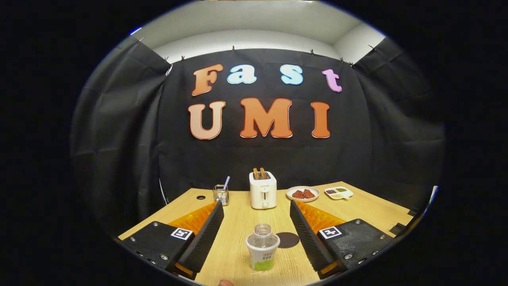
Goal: Take the bottle from table, then pour the juice into the cup, finally place the bottle on the coaster
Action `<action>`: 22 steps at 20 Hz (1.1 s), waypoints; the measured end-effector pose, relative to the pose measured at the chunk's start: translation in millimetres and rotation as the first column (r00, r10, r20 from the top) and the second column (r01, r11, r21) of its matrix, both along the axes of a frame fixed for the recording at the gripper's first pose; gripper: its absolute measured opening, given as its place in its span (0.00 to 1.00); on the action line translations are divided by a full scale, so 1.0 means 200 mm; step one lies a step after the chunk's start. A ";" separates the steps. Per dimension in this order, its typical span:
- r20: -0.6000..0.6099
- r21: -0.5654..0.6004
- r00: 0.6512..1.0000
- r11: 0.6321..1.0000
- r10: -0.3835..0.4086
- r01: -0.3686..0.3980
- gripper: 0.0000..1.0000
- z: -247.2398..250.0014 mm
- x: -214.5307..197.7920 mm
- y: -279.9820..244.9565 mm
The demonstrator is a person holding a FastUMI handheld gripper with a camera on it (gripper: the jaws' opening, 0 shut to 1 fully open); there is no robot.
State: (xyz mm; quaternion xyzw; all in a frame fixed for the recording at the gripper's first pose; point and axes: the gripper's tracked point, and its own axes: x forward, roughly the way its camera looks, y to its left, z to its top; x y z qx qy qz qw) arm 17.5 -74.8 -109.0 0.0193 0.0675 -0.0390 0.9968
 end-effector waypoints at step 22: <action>-0.239 0.046 0.971 0.999 0.018 -0.007 1.00 -0.76 0.06 0.03</action>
